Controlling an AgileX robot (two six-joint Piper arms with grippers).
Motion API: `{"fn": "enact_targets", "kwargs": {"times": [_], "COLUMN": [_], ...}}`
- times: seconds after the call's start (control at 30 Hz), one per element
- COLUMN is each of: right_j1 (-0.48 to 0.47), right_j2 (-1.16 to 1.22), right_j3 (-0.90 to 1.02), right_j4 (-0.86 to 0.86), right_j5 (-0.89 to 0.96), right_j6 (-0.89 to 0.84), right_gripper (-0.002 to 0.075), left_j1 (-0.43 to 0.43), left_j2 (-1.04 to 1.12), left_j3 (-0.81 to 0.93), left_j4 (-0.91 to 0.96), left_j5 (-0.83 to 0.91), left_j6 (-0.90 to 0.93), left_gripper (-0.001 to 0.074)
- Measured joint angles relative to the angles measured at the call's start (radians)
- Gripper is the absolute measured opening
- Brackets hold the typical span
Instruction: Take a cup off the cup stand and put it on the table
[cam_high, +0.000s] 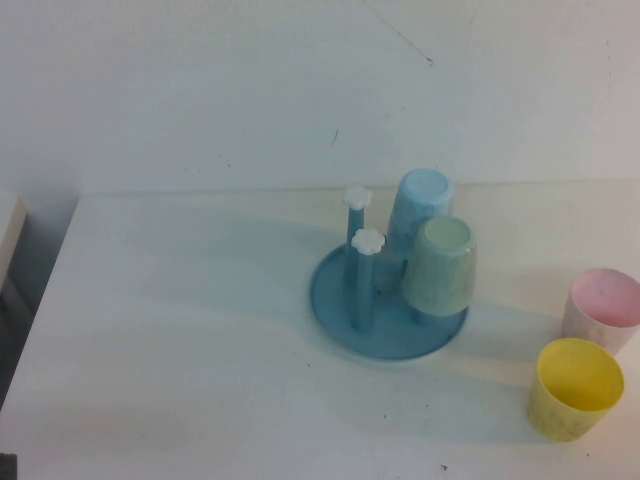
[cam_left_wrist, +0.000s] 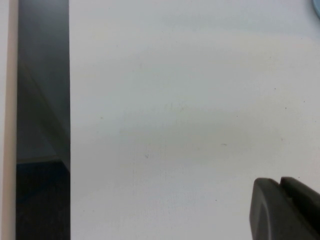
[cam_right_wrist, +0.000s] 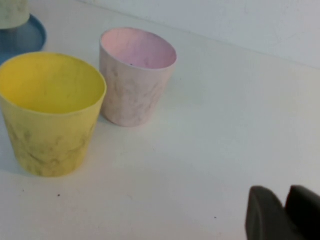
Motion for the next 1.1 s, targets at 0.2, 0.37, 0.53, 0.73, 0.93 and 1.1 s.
{"fn": "enact_targets", "kwargs": {"times": [0.2,0.37,0.53,0.73,0.93,1.1], "right_j1": [0.000,0.000,0.000,0.000,0.000,0.000], "right_j2": [0.000,0.000,0.000,0.000,0.000,0.000], "right_j3": [0.000,0.000,-0.002,-0.002,-0.002,-0.002], "right_j4": [0.000,-0.002,-0.002,-0.002,-0.002,-0.002], "right_j5": [0.000,0.002,0.004,0.004,0.004,0.004], "right_j6": [0.000,0.000,0.000,-0.001,-0.001,-0.001], "right_gripper": [0.0091,0.0091,0.0091,0.0091,0.0091,0.0091], "left_j1": [0.000,0.000,-0.006,-0.018,-0.018,-0.018], "left_j2": [0.000,0.000,-0.031,-0.172,-0.304,-0.380], "left_j3": [0.000,0.000,0.023,0.182,0.339,0.348], "left_j4": [0.000,0.000,0.020,0.152,0.287,0.294], "left_j5": [0.000,0.000,-0.028,-0.284,-0.434,-0.331], "left_j6": [0.000,0.000,-0.004,-0.202,-0.347,-0.345], "left_gripper": [-0.0002,-0.0002,-0.0002,-0.0002,-0.0002,-0.0002]}}
